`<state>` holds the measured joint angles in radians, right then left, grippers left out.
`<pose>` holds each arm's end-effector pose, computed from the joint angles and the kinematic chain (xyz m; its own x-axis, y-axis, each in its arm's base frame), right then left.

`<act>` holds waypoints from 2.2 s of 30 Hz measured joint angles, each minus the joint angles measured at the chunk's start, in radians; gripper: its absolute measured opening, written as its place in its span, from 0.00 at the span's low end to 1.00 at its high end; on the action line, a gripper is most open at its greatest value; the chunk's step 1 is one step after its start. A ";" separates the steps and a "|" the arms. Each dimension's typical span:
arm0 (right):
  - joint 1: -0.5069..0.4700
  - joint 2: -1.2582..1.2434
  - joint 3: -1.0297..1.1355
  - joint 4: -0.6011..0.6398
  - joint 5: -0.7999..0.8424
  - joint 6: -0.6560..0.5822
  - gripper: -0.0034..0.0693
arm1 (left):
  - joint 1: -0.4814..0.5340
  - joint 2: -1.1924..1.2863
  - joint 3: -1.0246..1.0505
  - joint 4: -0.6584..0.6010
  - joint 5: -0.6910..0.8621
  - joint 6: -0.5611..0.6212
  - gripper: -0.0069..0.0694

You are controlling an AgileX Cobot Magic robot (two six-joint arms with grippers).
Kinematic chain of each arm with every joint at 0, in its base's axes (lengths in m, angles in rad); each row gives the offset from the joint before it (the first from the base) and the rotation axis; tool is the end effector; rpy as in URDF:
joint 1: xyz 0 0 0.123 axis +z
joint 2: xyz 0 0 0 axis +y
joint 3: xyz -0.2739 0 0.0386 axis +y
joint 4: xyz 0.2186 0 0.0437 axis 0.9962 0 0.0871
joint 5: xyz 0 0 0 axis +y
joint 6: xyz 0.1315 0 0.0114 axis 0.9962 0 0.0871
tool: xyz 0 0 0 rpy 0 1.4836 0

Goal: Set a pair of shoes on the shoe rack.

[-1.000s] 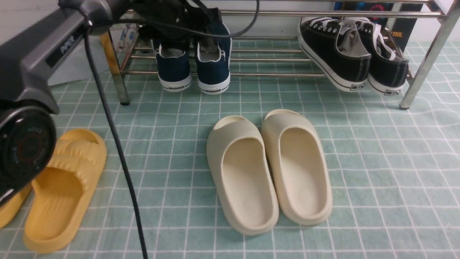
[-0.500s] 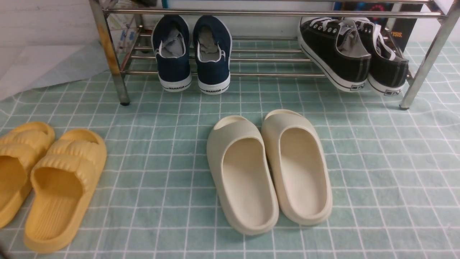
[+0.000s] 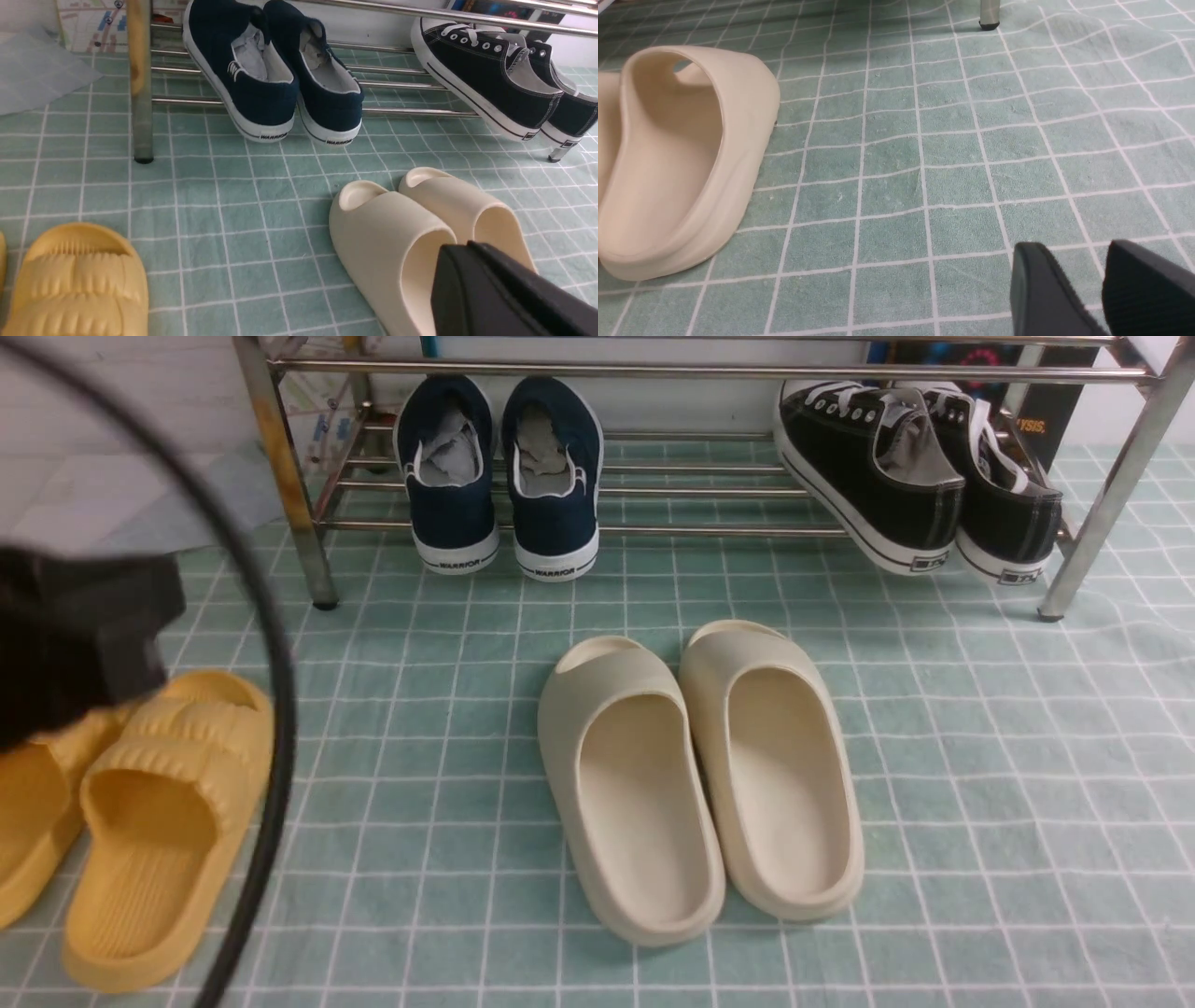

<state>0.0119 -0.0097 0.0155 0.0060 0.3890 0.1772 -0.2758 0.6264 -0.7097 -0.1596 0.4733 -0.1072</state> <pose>0.0703 0.0011 0.1613 -0.3003 0.1782 -0.9371 0.0412 0.9839 0.1739 0.1328 -0.0475 0.3379 -0.3570 -0.1549 -0.9212 0.2581 0.9314 -0.2567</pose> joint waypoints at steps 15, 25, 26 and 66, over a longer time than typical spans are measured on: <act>0.000 0.000 0.000 0.000 0.000 0.000 0.38 | 0.000 -0.422 0.607 0.000 -0.055 0.000 0.07; 0.000 0.000 0.000 0.001 0.000 0.000 0.38 | 0.053 -0.552 0.631 0.086 -0.206 0.000 0.07; 0.000 0.000 0.000 0.001 0.000 0.000 0.38 | 0.057 -0.557 0.631 0.086 -0.208 0.000 0.07; 0.000 0.000 0.000 0.001 0.001 0.000 0.38 | 0.149 -0.637 0.740 0.090 -0.071 0.034 0.07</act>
<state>0.0119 -0.0097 0.0155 0.0067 0.3899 0.1772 -0.1265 -0.0109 0.0300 -0.0698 0.4021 -0.0730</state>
